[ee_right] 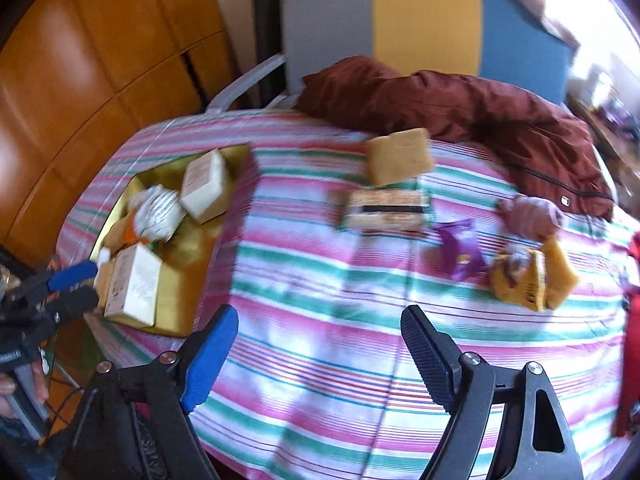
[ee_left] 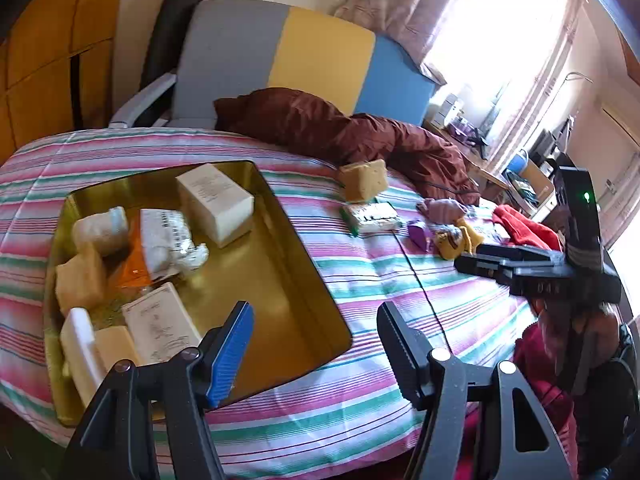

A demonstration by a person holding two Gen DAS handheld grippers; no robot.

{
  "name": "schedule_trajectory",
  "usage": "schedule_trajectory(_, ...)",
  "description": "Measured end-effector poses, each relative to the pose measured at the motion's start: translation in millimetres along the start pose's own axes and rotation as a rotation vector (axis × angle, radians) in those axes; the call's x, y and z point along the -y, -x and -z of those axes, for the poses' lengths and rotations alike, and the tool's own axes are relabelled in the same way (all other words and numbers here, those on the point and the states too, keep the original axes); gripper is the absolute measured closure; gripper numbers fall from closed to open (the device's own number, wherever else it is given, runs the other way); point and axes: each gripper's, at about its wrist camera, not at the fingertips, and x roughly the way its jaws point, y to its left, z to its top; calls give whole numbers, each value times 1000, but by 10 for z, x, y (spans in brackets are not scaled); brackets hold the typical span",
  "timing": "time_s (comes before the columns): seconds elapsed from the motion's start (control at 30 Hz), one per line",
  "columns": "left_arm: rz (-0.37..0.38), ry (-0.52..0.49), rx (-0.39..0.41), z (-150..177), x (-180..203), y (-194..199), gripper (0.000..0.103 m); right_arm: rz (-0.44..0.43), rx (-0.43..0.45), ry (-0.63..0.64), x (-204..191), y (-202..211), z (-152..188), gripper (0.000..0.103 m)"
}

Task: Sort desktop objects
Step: 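Move both open tools back over the remaining items on the bed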

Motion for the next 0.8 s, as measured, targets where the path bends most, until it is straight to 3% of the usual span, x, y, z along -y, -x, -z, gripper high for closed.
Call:
schedule_trajectory(0.6,33,-68,-86,0,313,-347,38,45,53,-454,1479,235,-15,19)
schedule_trajectory(0.8,46,-74,-108,14,362,-429,38,36,53,-533,1818,136,-77,21)
